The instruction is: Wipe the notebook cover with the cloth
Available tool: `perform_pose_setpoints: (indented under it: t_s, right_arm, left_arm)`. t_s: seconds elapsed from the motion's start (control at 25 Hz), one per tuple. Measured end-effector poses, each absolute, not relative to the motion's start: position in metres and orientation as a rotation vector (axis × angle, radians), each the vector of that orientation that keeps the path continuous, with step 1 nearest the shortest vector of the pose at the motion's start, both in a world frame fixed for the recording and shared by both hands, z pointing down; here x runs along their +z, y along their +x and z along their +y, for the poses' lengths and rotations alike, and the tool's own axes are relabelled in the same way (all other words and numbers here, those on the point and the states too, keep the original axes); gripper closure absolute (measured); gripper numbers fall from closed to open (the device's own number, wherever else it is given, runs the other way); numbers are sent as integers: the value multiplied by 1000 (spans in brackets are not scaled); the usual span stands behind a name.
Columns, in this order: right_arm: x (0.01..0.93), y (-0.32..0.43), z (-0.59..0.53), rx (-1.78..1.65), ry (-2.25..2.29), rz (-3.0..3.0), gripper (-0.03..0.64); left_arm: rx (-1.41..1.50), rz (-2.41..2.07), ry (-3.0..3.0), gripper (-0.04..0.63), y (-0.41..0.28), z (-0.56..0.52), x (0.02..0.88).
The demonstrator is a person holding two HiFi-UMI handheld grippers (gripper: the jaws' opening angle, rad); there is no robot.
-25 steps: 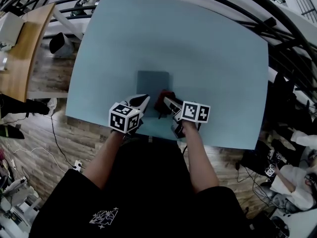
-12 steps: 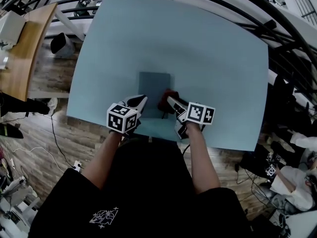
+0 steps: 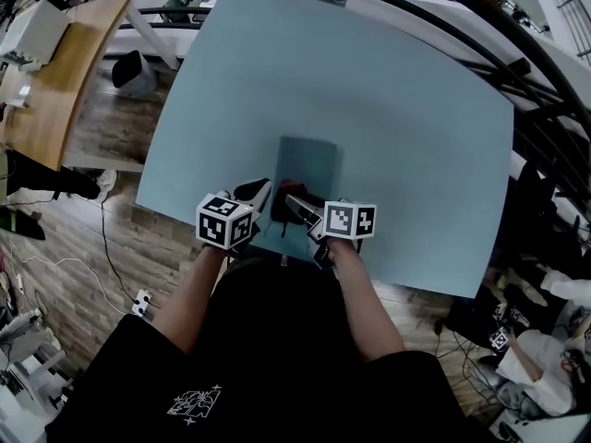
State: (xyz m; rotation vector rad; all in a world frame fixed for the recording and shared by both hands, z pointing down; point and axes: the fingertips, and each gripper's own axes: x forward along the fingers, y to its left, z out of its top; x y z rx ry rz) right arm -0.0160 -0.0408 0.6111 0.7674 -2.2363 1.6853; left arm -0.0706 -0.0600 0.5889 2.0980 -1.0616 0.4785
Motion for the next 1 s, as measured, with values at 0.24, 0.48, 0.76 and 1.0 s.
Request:
perform_pose_setpoints:
  t_s: [0.24,0.48,0.76,1.0]
  right_arm:
    - [625,-43,-30,1690,690,-2208,474]
    - [632,-39,-29,1682,677,-2176,474]
    - [636,-14,-30,1685,703,-2156,474]
    - [638,13,-31,1707,749,-2144,472]
  left_arm:
    - [475,-1084,2074,588,-85,-54,593]
    - [492,-1040,2061,588,-82,-48,599]
    - [515,-993,2065,588,-72,-46,606]
    - [539,-923,2092,588,-54,-46,610]
